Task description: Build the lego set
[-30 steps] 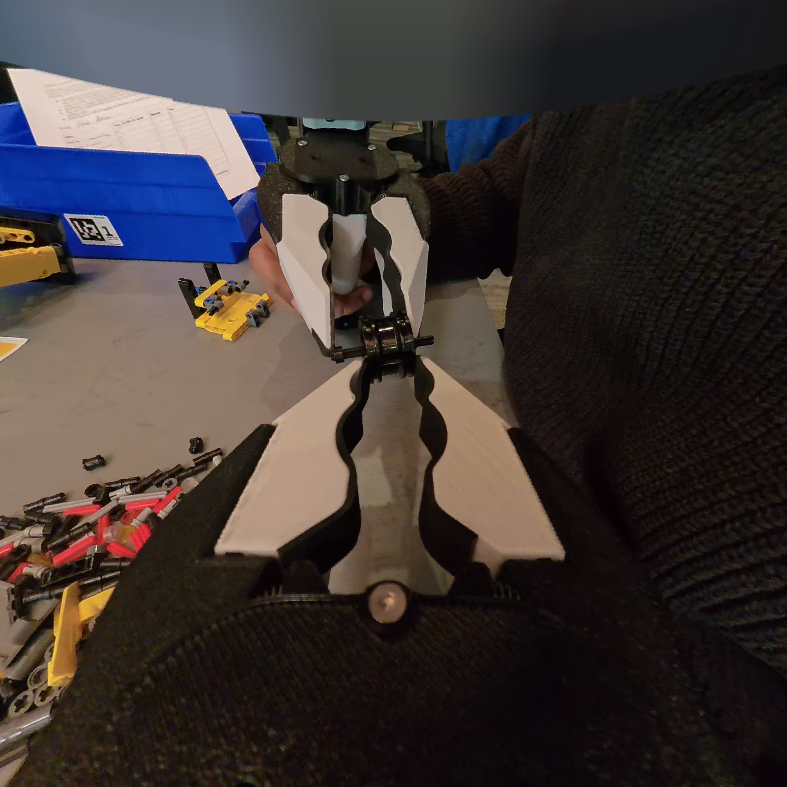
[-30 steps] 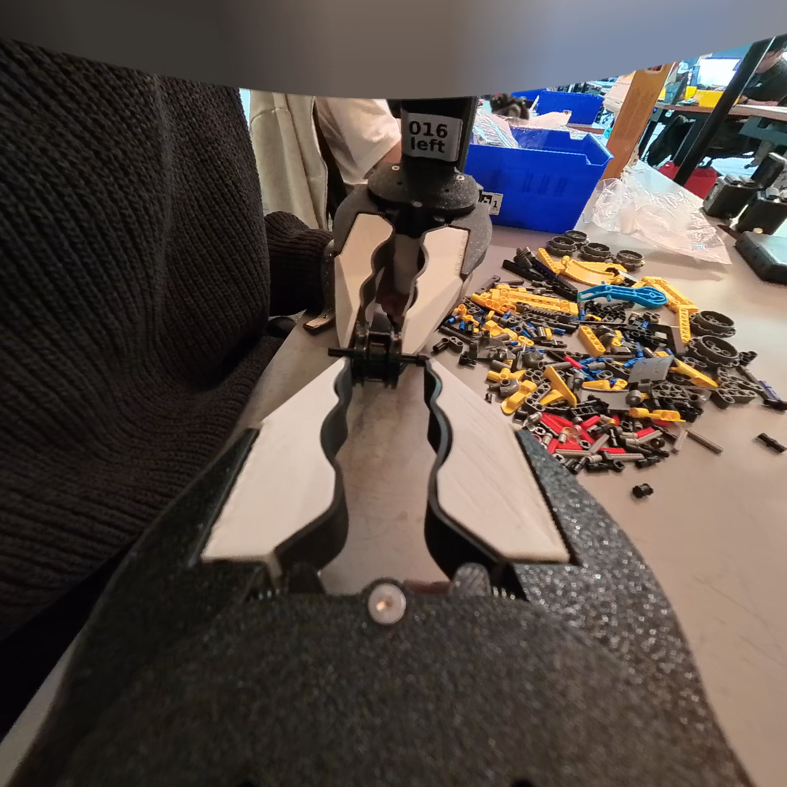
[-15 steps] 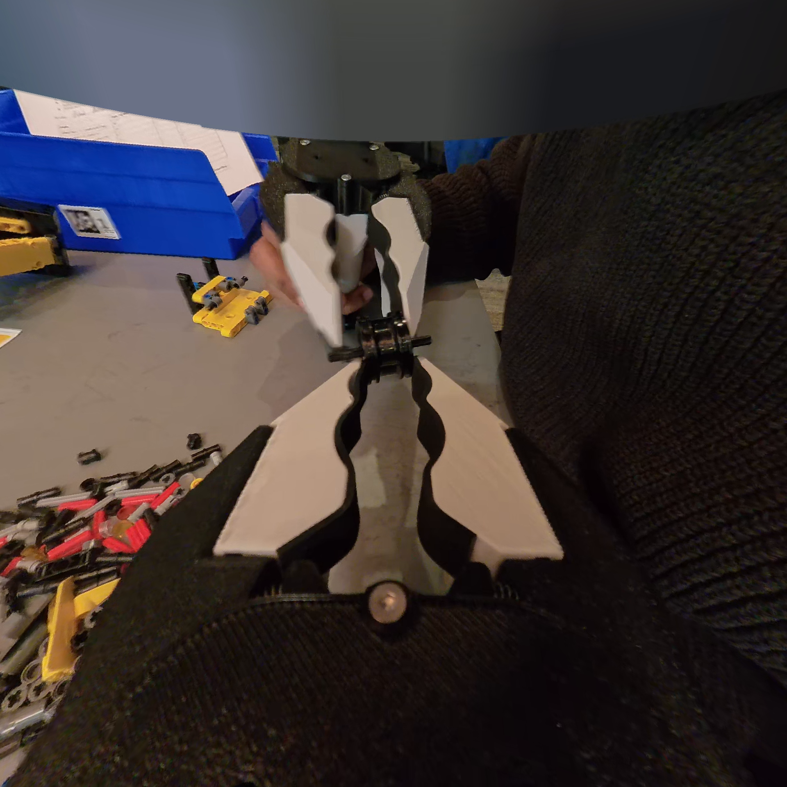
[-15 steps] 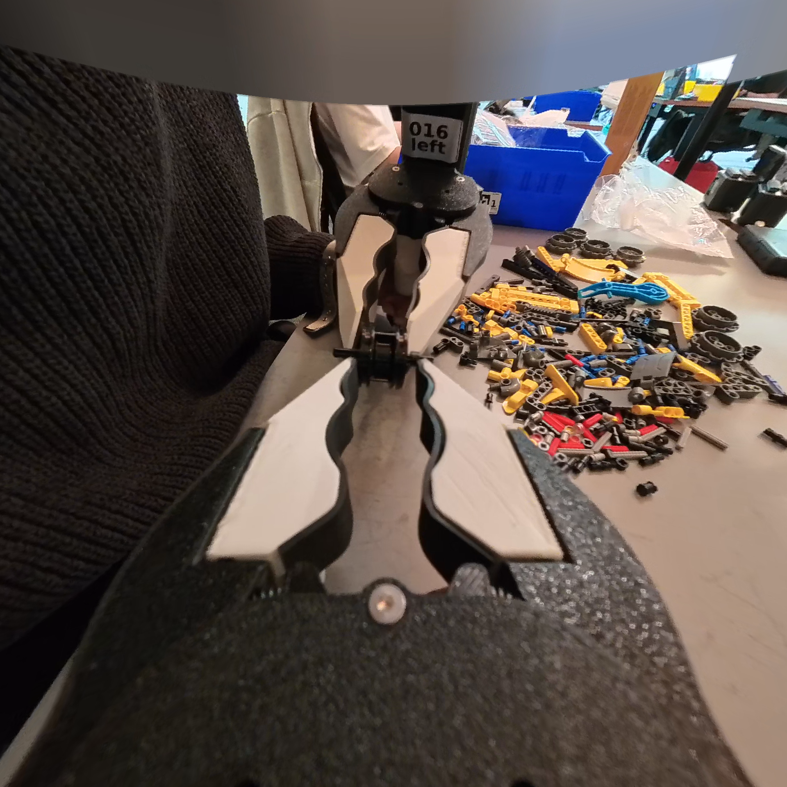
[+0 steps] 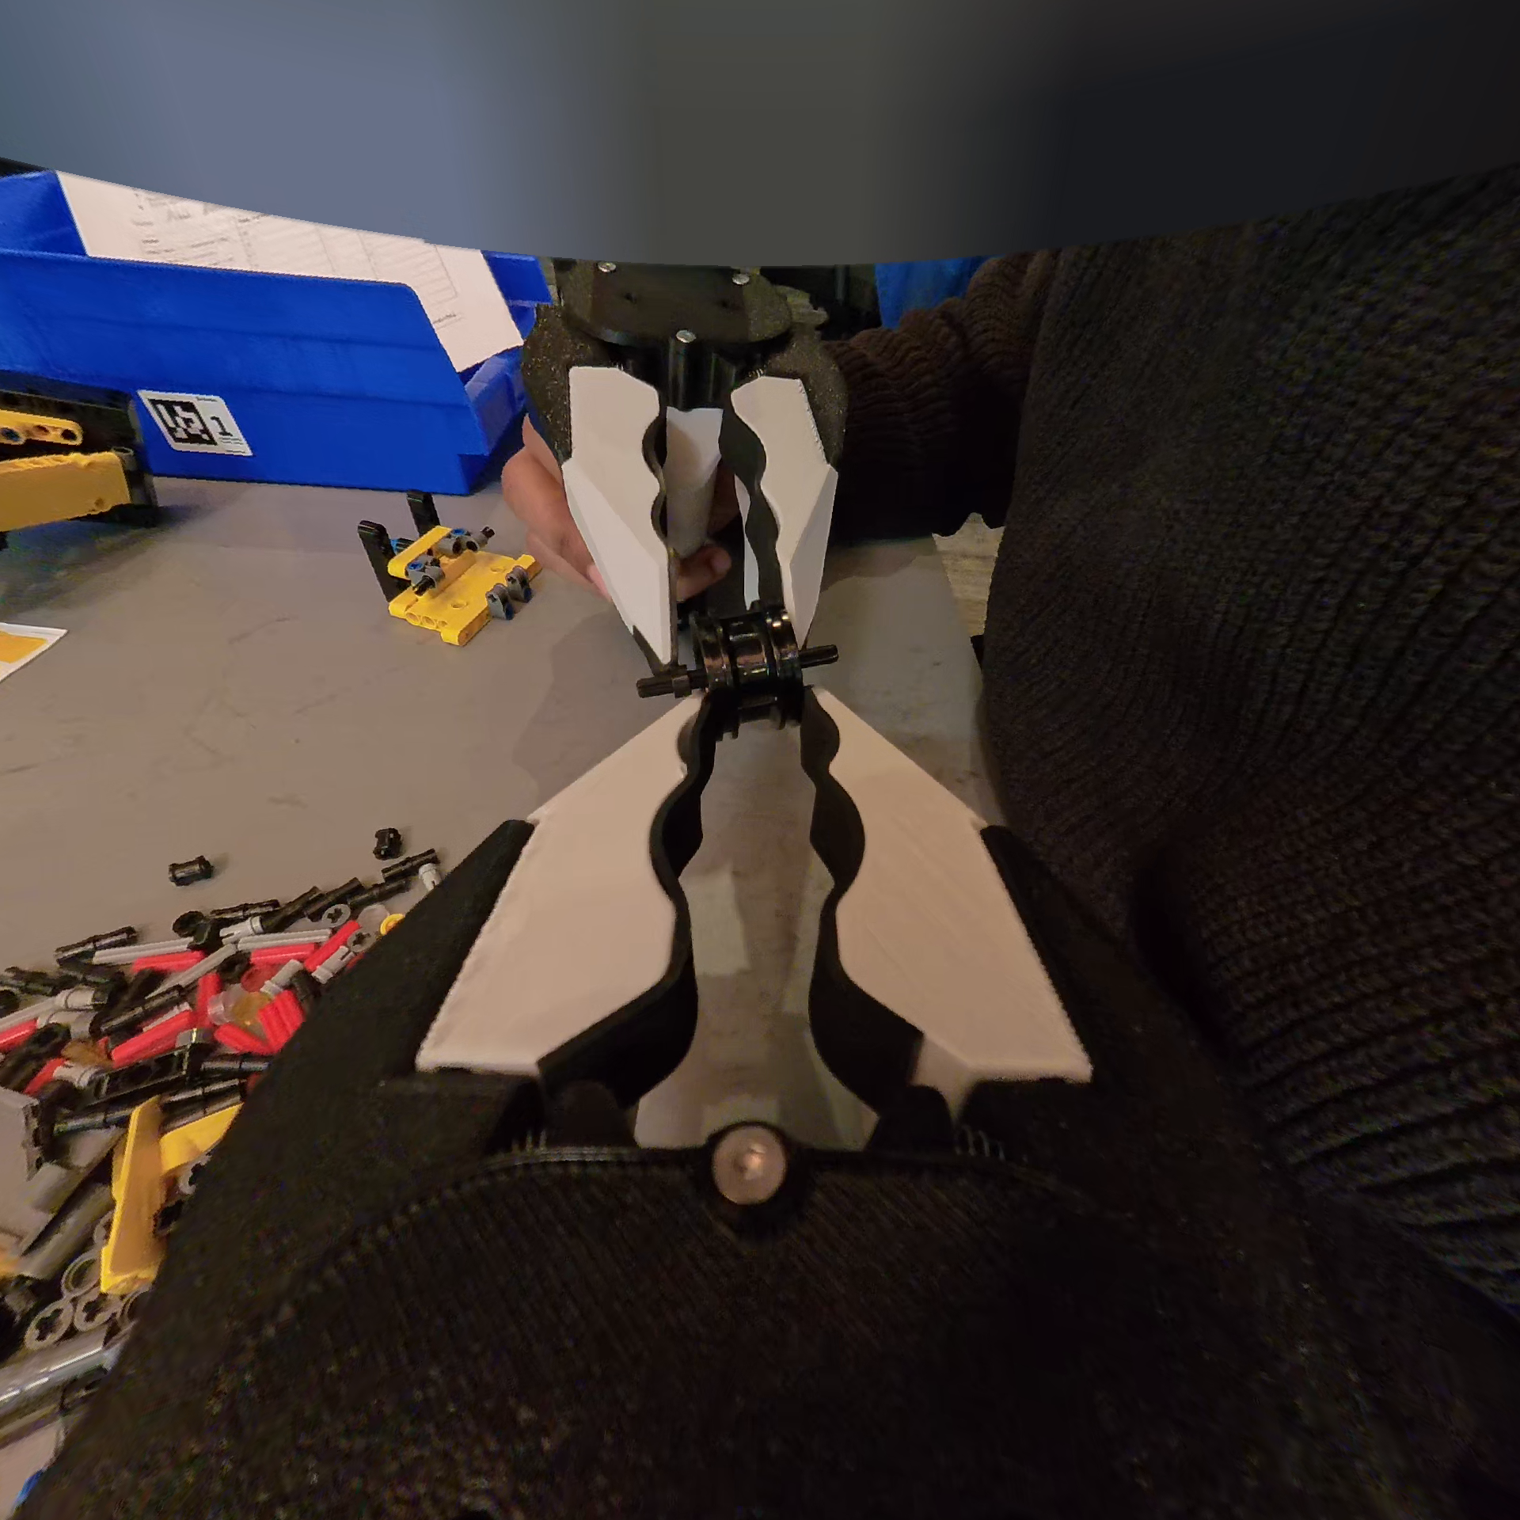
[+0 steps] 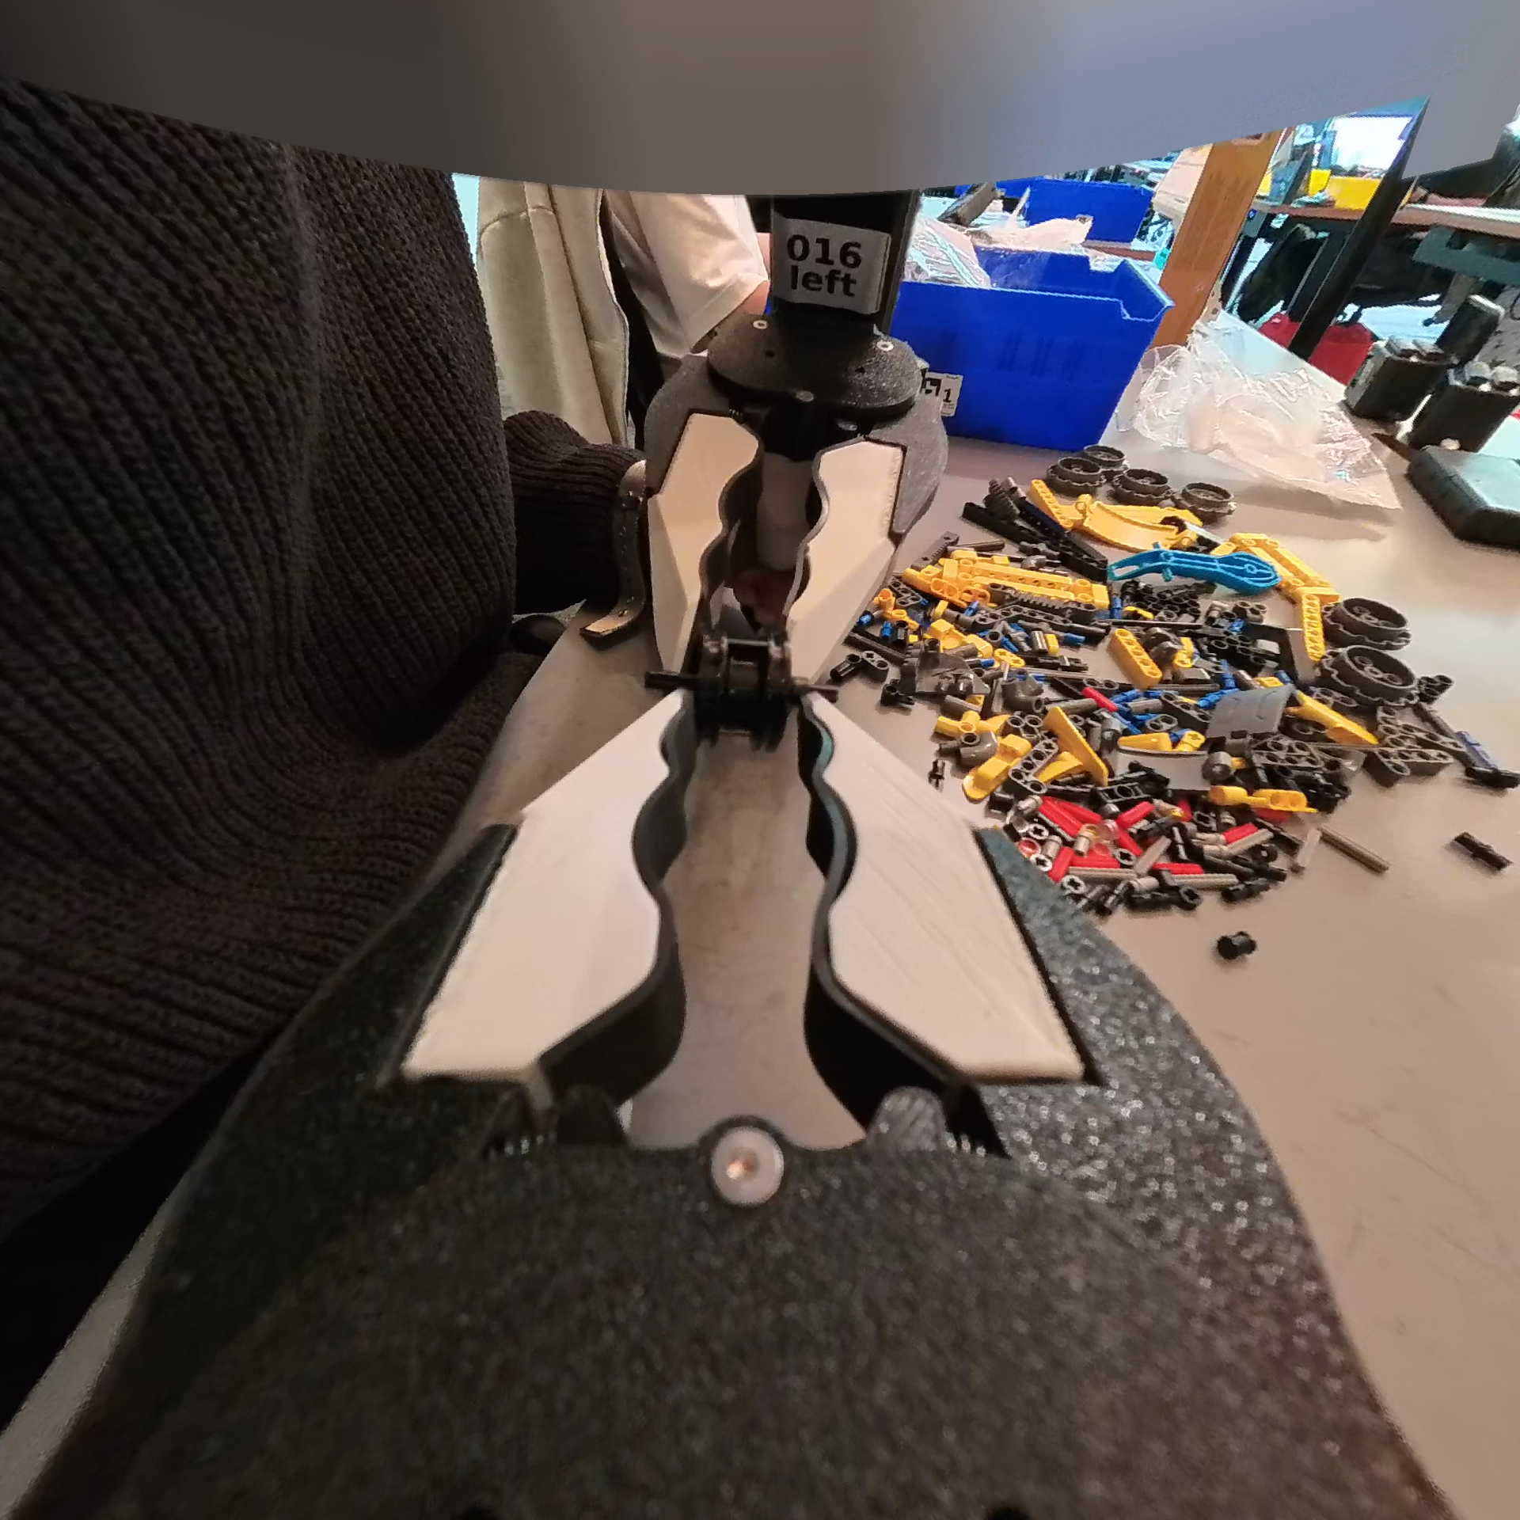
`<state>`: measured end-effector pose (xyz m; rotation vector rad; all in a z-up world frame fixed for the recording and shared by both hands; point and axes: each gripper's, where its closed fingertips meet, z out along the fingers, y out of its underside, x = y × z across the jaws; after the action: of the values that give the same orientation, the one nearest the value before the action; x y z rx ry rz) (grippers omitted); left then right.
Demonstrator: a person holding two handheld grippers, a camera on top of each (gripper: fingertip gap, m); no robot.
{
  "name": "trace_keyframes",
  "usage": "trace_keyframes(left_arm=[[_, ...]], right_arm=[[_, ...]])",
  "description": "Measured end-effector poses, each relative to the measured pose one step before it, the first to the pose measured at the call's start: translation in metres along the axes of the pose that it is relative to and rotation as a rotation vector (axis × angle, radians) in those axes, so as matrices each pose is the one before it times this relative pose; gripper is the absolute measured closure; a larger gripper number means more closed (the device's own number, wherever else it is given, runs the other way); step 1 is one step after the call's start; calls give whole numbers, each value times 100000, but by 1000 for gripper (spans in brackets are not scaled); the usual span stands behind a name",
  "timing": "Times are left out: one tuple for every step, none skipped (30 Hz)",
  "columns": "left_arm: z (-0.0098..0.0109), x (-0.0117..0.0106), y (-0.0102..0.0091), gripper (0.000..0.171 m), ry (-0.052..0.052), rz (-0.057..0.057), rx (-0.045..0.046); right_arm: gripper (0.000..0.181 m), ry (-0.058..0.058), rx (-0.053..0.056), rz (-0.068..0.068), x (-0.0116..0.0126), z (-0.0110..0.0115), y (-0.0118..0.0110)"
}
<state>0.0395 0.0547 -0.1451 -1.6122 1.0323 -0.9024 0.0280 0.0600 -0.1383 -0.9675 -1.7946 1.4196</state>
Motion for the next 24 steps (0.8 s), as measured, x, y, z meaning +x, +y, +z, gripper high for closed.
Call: trace_keyframes(left_arm=[[-48,-239,-25,155,-1602,38,205],[-35,-35,-65,155,-484,520,302],[-29,-92,-34,155,-960,413,205],[-32,-140,23,155,-1261,654,-9],[9,-144,68,154,-1079,313,-479],[41,-148,49,154,-1233,243,-394],[65,-182,25,154,-1571,699,-324],[44,-170,-8,154,-1702,995,-95],[23,-285,-46,153,-2407,862,149],[12,-551,-29,145,-3942,-191,110],[-39,-631,-94,137,-4073,-287,755],[-104,-388,-105,135,-2243,-436,742],[-104,-195,-141,133,-1015,-359,856],[-82,-23,-201,134,-164,-268,1364],[-57,173,-241,140,969,-35,1448],[-51,216,-188,144,1018,579,915],[-7,195,-115,150,532,1449,412],[27,128,-71,154,28,1701,301],[44,1,-8,154,-596,1108,-70],[50,-20,53,154,-248,157,-179],[40,-6,61,154,249,-594,-268],[8,6,25,152,498,-674,-88],[-12,-36,-34,151,106,-610,322],[-27,-105,-43,148,-389,-569,325]], right_arm=[[161,265,677,115,89,-49,-92],[161,4,215,-75,46,1,-36],[161,620,-95,-845,112,11,-3],[161,1148,-508,-1181,158,12,55],[161,978,-673,-1125,132,-9,99],[161,795,-397,-805,109,-28,60],[161,485,-18,-673,59,-37,15],[160,996,-27,-827,136,-47,17],[160,1450,-45,-1395,197,-54,-7],[160,1007,264,-1679,116,-91,-54],[161,1787,333,-1078,248,-78,-70],[160,1535,198,-683,221,-37,-46],[160,505,268,-298,82,-12,-54],[160,564,634,-20,64,-7,-113],[161,741,624,104,92,0,-101],[161,164,440,288,18,12,-66],[161,500,324,209,77,-11,-56],[161,238,265,-231,26,-38,-42],[160,-109,-34,-23,5,-32,13],[160,-179,-320,194,13,-22,64],[160,-353,-264,270,-25,-2,72],[160,-467,77,274,-59,-5,6],[160,-66,212,183,-13,11,-27],[160,-141,102,28,-33,0,-25]])
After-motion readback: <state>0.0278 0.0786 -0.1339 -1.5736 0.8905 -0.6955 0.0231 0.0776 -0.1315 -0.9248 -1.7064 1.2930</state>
